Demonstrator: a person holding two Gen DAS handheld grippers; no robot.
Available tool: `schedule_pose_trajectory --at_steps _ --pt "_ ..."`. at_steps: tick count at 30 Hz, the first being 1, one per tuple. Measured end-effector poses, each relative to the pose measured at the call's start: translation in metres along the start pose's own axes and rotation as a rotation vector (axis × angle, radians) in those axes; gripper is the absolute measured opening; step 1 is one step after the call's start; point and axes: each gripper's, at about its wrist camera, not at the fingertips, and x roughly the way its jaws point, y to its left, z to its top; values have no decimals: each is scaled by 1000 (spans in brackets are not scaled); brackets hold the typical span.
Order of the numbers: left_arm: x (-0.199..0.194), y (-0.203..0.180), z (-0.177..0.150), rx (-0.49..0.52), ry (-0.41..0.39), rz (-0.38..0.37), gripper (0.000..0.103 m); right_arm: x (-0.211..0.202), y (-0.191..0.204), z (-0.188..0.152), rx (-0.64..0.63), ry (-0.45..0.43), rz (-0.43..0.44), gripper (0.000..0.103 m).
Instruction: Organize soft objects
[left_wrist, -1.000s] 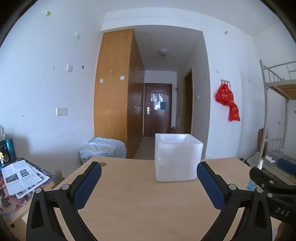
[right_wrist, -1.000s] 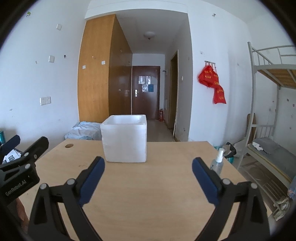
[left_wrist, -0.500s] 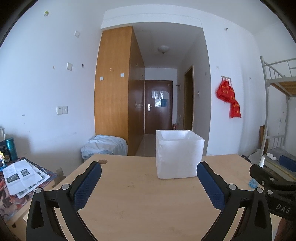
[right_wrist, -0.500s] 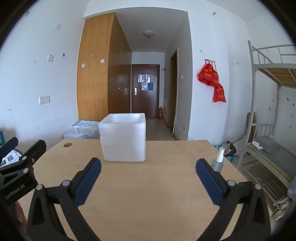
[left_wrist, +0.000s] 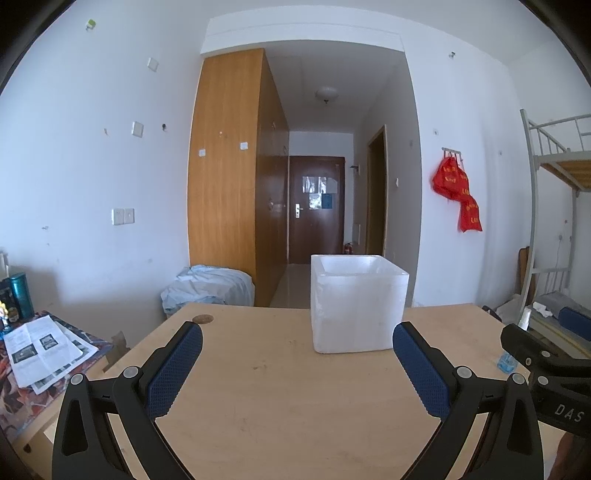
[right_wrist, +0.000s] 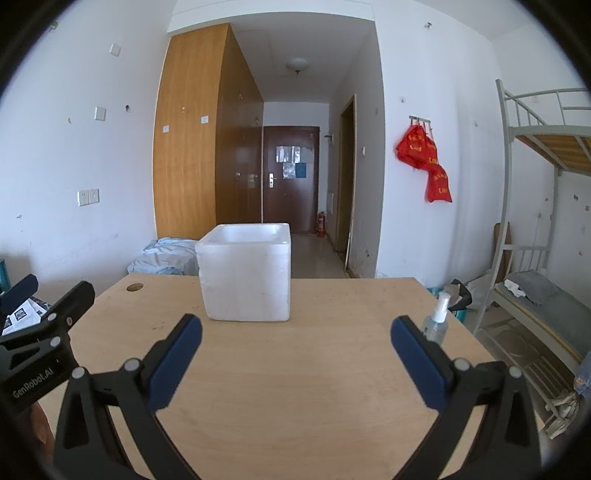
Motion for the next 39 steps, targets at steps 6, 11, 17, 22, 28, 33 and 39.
schedule_pose_trajectory --at_steps 6,11,17,22,28,33,39 --pt "1 0 0 0 0 -1 103 0 0 0 -1 1 0 103" --pt "1 0 0 -1 1 0 103 1 -1 0 0 1 -1 103" --pt "1 -1 0 1 0 1 103 2 0 0 2 1 -3 103" --pt "2 -1 1 2 3 0 103 3 -1 0 0 1 -1 103" --pt "2 -1 1 4 2 -1 103 3 0 1 1 0 -3 103" --pt "1 -1 1 9 0 1 103 3 0 1 1 1 -2 103" --pt "1 -1 1 16 -10 8 103 4 -1 0 -1 0 -2 103"
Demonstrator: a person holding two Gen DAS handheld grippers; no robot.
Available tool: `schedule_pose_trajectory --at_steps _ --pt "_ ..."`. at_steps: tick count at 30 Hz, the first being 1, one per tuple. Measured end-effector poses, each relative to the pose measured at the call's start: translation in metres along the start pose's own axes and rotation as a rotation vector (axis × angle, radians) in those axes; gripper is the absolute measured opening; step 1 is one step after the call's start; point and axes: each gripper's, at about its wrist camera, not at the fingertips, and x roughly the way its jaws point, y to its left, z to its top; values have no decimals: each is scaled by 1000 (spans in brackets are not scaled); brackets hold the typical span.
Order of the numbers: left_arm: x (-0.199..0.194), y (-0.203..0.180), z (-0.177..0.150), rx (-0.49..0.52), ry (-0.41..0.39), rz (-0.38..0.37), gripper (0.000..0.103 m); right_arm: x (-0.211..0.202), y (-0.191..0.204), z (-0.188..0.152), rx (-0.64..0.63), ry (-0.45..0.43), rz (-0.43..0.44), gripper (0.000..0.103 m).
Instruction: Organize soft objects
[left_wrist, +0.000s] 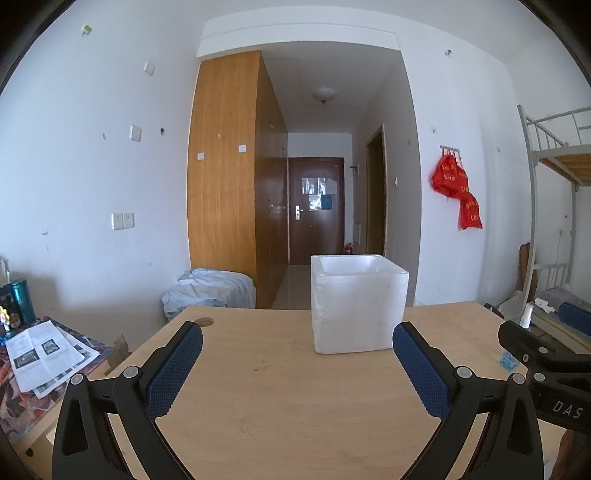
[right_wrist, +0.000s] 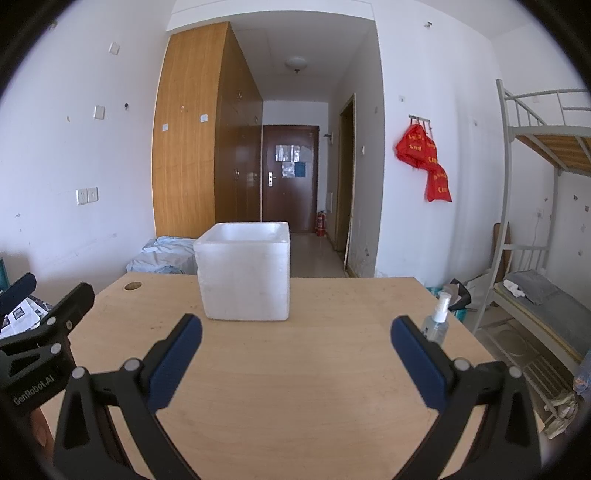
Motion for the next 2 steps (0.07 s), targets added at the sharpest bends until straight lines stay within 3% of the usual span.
schedule_pose_trajectory --at_steps 2 --pt "0 0 -1 -1 -2 10 103 1 -1 -1 0 2 -2 103"
